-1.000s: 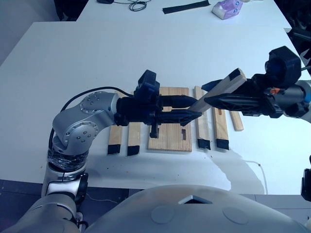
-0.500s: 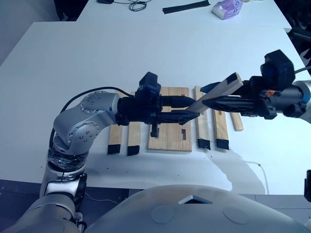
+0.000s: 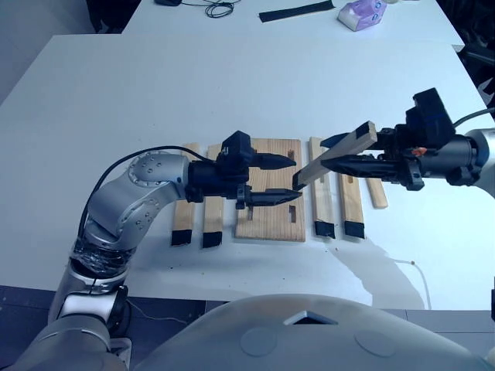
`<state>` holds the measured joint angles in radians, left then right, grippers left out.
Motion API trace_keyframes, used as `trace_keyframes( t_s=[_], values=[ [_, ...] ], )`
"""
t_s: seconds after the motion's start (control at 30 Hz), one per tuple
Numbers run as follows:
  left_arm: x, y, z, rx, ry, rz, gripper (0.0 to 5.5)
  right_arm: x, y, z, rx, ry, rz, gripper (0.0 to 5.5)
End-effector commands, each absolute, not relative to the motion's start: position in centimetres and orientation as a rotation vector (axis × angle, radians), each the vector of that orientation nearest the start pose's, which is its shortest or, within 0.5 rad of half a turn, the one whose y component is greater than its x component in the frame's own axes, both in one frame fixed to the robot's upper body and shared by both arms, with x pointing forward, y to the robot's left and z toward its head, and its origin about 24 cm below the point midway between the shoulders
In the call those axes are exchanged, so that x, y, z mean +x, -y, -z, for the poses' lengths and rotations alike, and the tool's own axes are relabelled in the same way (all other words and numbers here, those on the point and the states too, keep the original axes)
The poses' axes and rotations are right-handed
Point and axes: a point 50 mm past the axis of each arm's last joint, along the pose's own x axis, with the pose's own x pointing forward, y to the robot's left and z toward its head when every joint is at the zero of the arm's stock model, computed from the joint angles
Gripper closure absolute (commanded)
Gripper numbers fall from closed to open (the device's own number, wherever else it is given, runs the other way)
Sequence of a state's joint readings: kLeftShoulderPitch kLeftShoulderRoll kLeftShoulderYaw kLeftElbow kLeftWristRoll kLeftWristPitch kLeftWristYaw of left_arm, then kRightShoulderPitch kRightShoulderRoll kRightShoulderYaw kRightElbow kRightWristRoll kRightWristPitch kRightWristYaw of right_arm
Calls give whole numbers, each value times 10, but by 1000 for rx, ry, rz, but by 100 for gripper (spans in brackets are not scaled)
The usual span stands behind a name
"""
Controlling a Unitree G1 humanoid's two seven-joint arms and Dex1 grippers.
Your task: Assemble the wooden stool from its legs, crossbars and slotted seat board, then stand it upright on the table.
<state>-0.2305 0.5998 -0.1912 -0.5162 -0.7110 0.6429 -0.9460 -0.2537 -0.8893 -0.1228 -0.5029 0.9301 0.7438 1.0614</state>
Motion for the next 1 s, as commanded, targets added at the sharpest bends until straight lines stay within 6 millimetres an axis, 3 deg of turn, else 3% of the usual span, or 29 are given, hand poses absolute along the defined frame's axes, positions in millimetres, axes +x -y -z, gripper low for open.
trace_keyframes(
  t_s=[0.03,0.2,0.57,1.0],
  values=[
    [213,-118,-137,7,-152,1428,248,231,210,-191,-427,-217,-1296,420],
    [214,-118,-130,13,-135,1358,248,244,236,-175,-618,-251,-1244,420],
    [207,-119,-121,28,-110,1285,248,243,246,-136,-609,-293,-1253,420],
    [202,-119,-122,2,-102,1274,248,241,252,-124,-607,-298,-1243,420]
  ],
)
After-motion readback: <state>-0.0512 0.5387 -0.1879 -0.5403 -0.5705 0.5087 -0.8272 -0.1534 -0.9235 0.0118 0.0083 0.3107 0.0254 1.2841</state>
